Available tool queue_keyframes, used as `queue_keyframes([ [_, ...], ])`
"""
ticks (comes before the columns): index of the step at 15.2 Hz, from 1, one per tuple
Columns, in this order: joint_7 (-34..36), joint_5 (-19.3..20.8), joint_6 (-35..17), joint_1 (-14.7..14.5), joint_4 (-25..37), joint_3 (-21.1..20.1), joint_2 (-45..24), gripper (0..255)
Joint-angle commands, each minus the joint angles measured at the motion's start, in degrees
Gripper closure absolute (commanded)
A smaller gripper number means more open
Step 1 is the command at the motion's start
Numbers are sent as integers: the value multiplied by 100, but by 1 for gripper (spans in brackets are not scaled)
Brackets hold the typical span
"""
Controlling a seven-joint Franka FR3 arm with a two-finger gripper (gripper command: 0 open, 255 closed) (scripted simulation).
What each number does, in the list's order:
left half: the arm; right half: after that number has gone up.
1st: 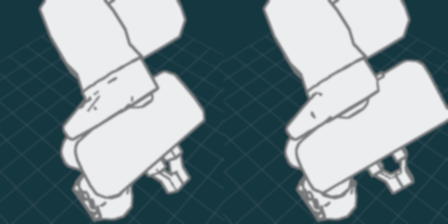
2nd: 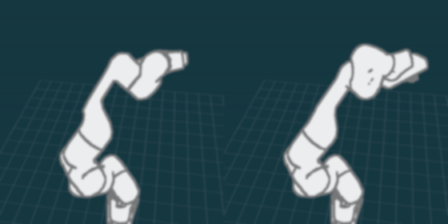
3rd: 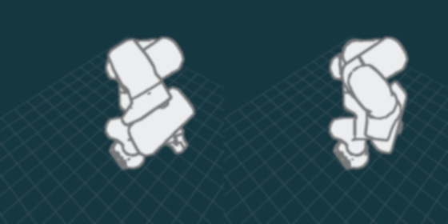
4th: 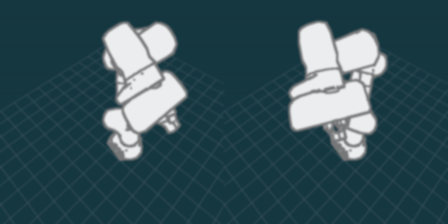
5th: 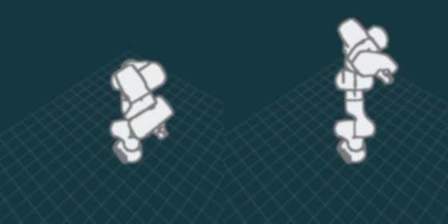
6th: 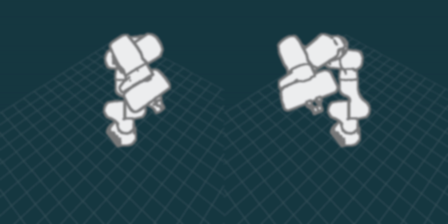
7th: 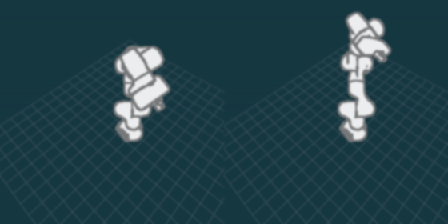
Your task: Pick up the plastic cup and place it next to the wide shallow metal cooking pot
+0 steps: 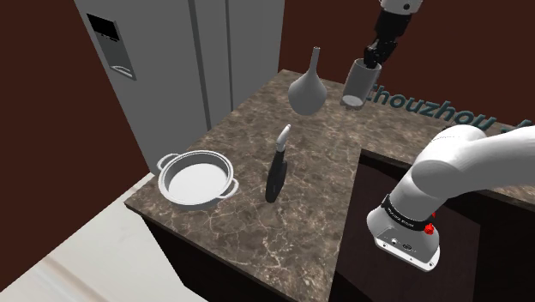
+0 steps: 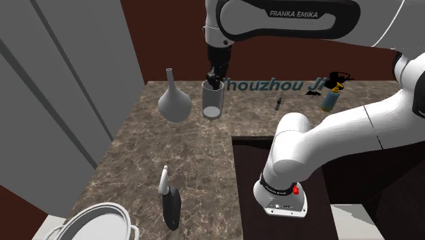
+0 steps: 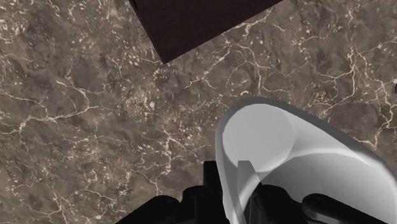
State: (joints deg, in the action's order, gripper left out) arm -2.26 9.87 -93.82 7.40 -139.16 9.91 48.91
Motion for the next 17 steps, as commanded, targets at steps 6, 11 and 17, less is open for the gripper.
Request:
queue_keyframes([
  [6,873,-557,-235,-359,343,-777,-656,255],
  [11,1466,-847,-419,-567,789,-1286,-1315,255],
  [17,2160,-1032,-575,-749,1536,-1853,-2236,255],
])
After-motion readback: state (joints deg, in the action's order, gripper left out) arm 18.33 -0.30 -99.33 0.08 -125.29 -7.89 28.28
